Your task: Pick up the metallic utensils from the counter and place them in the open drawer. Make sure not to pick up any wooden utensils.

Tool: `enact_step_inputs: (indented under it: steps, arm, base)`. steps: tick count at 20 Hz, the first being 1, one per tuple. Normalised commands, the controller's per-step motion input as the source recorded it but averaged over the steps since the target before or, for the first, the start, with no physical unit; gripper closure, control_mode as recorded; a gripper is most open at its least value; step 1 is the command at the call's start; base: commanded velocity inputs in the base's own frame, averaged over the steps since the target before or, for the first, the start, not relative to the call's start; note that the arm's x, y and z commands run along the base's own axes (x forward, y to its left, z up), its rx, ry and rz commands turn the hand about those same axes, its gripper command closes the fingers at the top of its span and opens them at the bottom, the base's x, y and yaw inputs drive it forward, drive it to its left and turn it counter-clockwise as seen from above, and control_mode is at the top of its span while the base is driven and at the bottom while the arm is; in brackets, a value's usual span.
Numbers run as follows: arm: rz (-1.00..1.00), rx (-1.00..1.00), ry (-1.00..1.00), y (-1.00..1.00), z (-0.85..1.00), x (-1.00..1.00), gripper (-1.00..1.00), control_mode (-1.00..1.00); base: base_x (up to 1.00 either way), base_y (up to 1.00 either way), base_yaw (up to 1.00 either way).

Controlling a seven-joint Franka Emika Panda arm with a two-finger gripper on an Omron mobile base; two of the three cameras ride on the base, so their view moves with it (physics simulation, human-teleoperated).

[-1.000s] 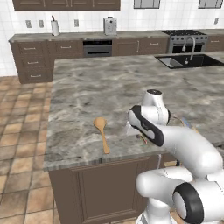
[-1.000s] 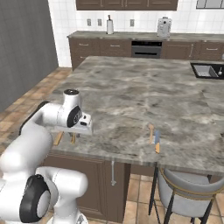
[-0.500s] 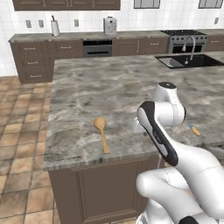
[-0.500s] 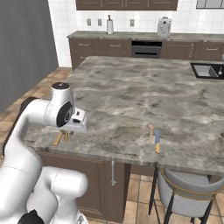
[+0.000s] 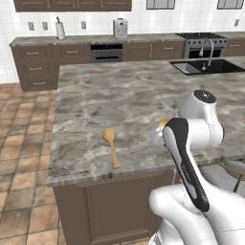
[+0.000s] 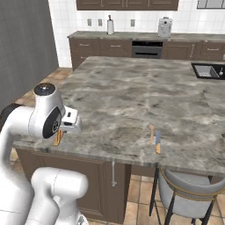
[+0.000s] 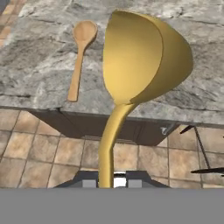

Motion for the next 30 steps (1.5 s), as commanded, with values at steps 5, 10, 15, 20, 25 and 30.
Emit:
enact_step_inputs:
  steps: [5, 10, 15, 20, 25, 30]
  arm:
    - [0.0, 0.05, -0.2, 0.0, 0.57, -0.35, 1.0, -1.0]
    - [0.0, 0.03, -0.15, 0.0, 0.56, -0.28, 1.0, -1.0]
    - [0.0, 0.0, -0.07, 0.0, 0.32, -0.26, 1.0, 1.0]
    - [0.0, 0.0, 0.0, 0.0, 0.0, 0.0, 1.0, 1.0]
    - [0.0, 0.0, 0.0, 0.0, 0.0, 0.0, 1.0, 1.0]
    - [0.0, 0.0, 0.0, 0.0, 0.0, 0.0, 1.0, 1.0]
  base:
    - [0.0, 0.0, 0.0]
    - [0.0, 0.0, 0.0]
    - [-0.16, -0.01, 0.0]
    - [-1.0, -0.05, 0.0]
    - [-0.53, 0.15, 0.0]
    - [-0.04, 0.82, 0.0]
